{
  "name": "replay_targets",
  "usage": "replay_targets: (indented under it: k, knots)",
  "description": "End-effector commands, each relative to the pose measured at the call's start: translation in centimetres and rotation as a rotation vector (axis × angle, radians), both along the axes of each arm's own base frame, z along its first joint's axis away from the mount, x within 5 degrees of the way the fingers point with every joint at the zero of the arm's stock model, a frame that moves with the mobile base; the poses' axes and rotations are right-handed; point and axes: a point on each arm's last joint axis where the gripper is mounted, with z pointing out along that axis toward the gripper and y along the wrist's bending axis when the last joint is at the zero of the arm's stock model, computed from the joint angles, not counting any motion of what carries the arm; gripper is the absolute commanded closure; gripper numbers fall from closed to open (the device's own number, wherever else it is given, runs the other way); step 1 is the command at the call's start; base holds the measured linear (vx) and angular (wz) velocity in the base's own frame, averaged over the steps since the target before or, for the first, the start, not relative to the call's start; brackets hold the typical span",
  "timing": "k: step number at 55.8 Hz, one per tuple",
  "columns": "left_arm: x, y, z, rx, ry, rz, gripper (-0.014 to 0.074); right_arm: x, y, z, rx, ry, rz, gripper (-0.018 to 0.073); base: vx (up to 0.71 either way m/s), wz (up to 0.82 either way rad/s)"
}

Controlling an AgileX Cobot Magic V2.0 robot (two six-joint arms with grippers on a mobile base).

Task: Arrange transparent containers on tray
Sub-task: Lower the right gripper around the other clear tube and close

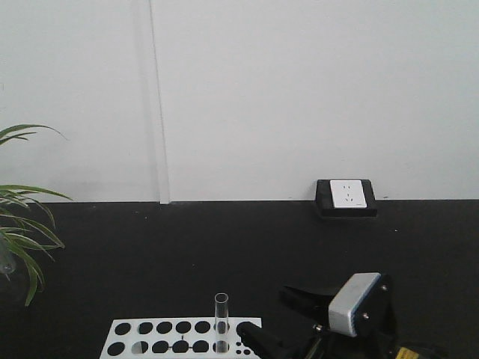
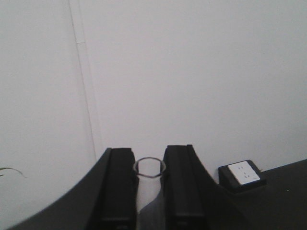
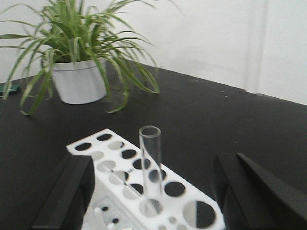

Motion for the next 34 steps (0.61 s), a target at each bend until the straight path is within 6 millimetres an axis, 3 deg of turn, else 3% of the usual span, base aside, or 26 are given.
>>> replay_targets:
  k: [1,8,22,34]
  knots:
    - [-1.1,0.0,1.8,-0.043,-0.062,-0.013,0.0603,1.0,1.1,2.1,0.097,-0.079,0.079,0.0012,0.0,0.0]
    - [-1.3,0.2,1.8,-0.044,-0.061,-0.002,0.0603,2.0,2.1,2.1,0.117,-0.076,0.145,0.0012,0.0,0.0]
    - [-1.3,0.2,1.8,-0.052,-0.059,-0.002,0.0603,3.2,6.1,1.7,0.051,-0.063,0.19,0.0012,0.0,0.0]
    - [-1.3,0.2,1.9,-0.052,-0.061,-0.004,0.0603,4.2,6.5,2.2,0.077,-0.073,0.126,0.0012,0.0,0.0]
